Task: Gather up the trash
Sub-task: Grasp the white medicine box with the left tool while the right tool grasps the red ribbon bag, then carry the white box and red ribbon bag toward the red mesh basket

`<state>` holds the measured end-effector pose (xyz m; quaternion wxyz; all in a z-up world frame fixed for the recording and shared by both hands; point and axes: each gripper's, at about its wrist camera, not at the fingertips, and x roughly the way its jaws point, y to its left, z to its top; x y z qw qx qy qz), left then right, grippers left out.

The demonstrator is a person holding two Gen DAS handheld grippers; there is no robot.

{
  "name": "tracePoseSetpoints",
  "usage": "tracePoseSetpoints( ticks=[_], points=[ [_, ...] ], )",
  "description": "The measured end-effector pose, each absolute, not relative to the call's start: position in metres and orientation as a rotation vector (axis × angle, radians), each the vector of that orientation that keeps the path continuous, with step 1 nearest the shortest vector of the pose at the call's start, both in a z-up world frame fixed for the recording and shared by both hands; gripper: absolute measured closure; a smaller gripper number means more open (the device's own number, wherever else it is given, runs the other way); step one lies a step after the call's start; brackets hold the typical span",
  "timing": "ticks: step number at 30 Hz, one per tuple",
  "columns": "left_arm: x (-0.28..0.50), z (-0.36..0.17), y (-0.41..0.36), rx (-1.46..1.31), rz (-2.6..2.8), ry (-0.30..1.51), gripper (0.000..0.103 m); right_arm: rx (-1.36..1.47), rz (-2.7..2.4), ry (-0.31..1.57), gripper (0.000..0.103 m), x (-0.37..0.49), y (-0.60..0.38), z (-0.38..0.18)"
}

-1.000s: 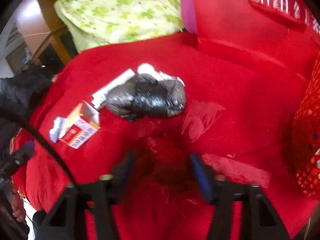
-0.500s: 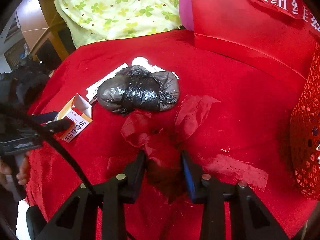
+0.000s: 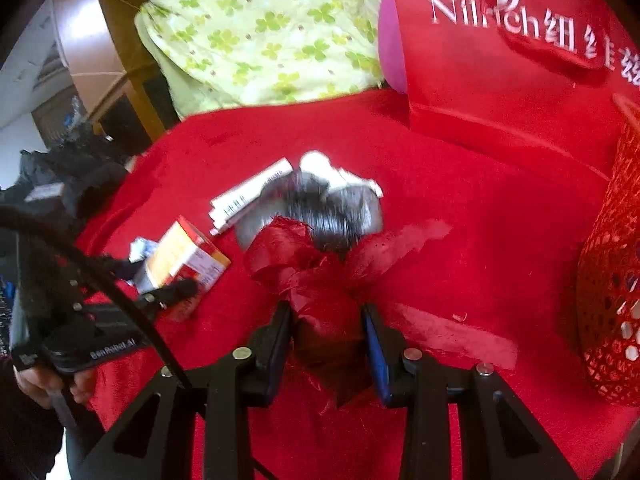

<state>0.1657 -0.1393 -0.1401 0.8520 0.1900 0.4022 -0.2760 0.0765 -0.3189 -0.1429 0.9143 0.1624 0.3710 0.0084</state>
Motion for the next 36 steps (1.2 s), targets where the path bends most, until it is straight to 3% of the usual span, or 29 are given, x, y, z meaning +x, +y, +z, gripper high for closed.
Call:
tracePoseSetpoints(
  ticks=[1, 36],
  points=[
    [0.161, -0.137, -0.138, 0.389, -0.581, 0.843, 0.055, 0.34, 0.022, 0.751, 0.066, 0.073, -0.321, -0.14],
    [0.054, -0.046, -0.125, 0.149, -0.631, 0.688, 0.055, 0.4, 0.068, 0.39, 0.065, -0.002, -0.355, -0.07]
  ],
)
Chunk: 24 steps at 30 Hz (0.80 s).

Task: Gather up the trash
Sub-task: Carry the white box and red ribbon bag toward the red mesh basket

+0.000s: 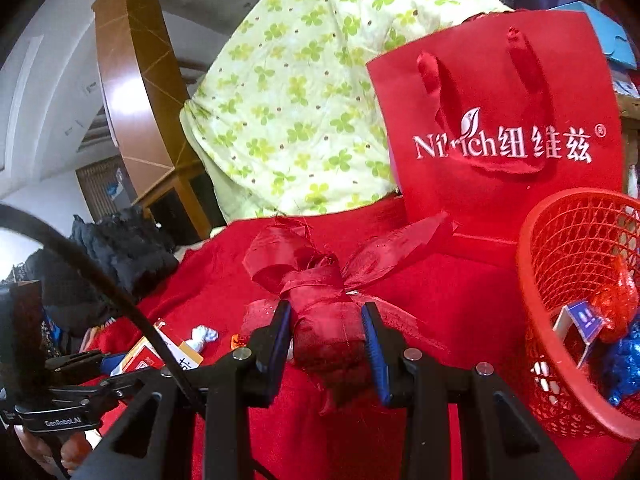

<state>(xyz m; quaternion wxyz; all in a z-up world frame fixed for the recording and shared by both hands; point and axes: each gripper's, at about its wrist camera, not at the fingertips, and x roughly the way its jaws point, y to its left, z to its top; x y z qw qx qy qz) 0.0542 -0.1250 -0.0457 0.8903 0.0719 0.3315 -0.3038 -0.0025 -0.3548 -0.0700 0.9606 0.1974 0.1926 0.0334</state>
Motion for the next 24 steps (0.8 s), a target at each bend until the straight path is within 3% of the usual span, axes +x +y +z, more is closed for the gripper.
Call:
tracePoseSetpoints(
  ticks=[24],
  points=[
    [0.046, -0.01, -0.159, 0.102, -0.643, 0.65, 0.055, 0.461, 0.046, 0.198, 0.065, -0.051, -0.397, -0.042]
  ],
)
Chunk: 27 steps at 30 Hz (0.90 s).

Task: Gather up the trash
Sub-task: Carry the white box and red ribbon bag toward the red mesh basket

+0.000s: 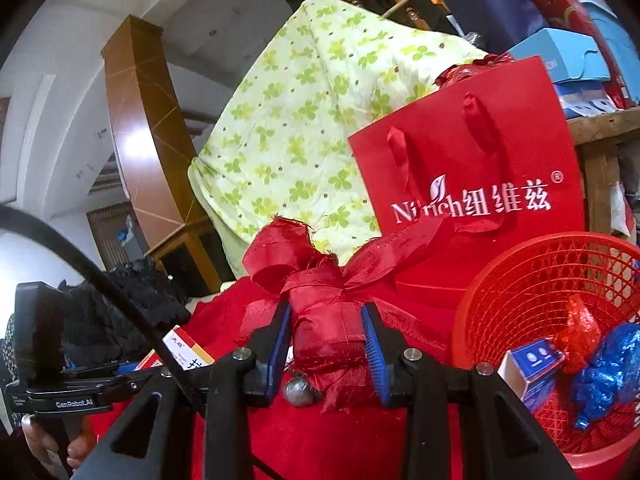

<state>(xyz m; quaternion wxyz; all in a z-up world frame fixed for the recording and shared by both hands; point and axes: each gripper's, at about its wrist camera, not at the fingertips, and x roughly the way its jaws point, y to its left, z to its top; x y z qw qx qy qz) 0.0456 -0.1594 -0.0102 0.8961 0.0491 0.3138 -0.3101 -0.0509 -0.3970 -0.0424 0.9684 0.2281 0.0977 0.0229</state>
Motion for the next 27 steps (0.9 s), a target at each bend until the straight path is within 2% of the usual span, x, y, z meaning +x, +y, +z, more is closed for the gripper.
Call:
tracePoseSetpoints(
  ticks=[15, 27],
  points=[
    [0.032, 0.015, -0.203, 0.153, -0.724, 0.573, 0.055, 0.534, -0.048, 0.114, 0.065, -0.08, -0.441, -0.039],
    [0.017, 0.025, -0.264, 0.185, -0.865, 0.542, 0.055, 0.695, -0.186, 0.026, 0.065, -0.123, -0.509, -0.048]
  ],
)
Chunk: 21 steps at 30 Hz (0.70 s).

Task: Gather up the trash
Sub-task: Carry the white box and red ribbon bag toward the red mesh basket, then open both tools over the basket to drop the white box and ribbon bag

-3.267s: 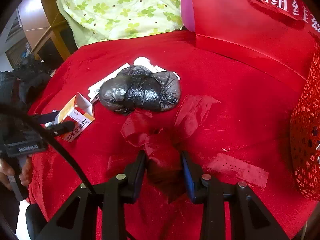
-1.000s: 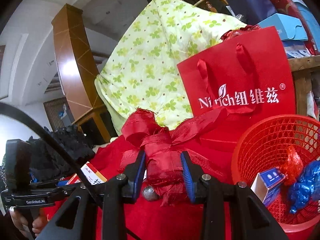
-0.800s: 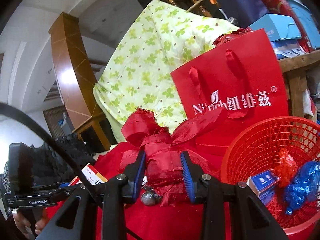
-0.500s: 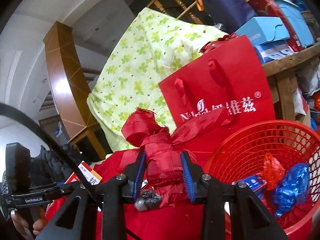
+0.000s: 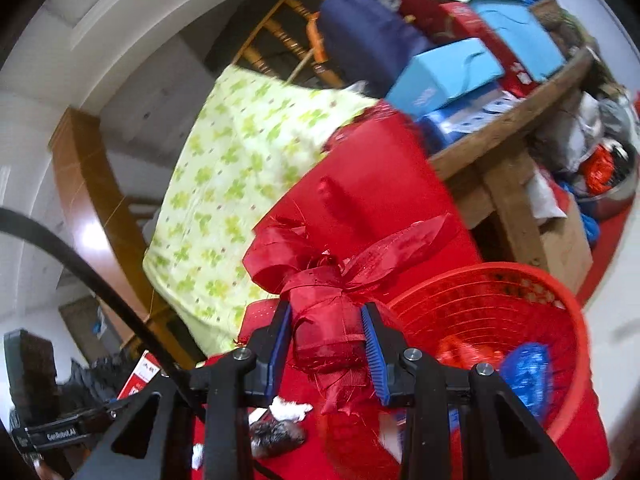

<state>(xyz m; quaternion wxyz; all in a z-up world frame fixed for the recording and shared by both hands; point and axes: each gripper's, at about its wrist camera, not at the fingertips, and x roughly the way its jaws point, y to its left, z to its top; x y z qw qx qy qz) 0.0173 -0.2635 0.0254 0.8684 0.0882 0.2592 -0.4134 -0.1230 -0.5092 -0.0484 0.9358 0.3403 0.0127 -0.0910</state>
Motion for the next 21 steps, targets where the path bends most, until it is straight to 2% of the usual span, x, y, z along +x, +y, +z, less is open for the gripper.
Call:
tracePoseSetpoints(
  ticks=[12, 13, 14, 15, 21],
  points=[
    [0.013, 0.009, -0.36, 0.223, -1.016, 0.595, 0.054, 0.84, -0.271, 0.035, 0.063, -0.141, -0.547, -0.064],
    [0.014, 0.006, -0.367, 0.229, -1.02, 0.608, 0.047, 0.854, -0.276, 0.041, 0.06, -0.141, -0.55, -0.066],
    [0.014, 0.002, -0.374, 0.235, -1.028, 0.621, 0.036, 0.875, -0.279, 0.046, 0.041, -0.141, -0.553, -0.068],
    [0.014, -0.003, -0.379, 0.236, -1.035, 0.627, 0.033, 0.887, -0.279, 0.045, 0.026, -0.143, -0.554, -0.069],
    [0.013, -0.019, -0.372, 0.241, -1.035, 0.647, 0.032, 0.861, -0.266, 0.018, 0.025, -0.145, -0.552, -0.066]
  ],
)
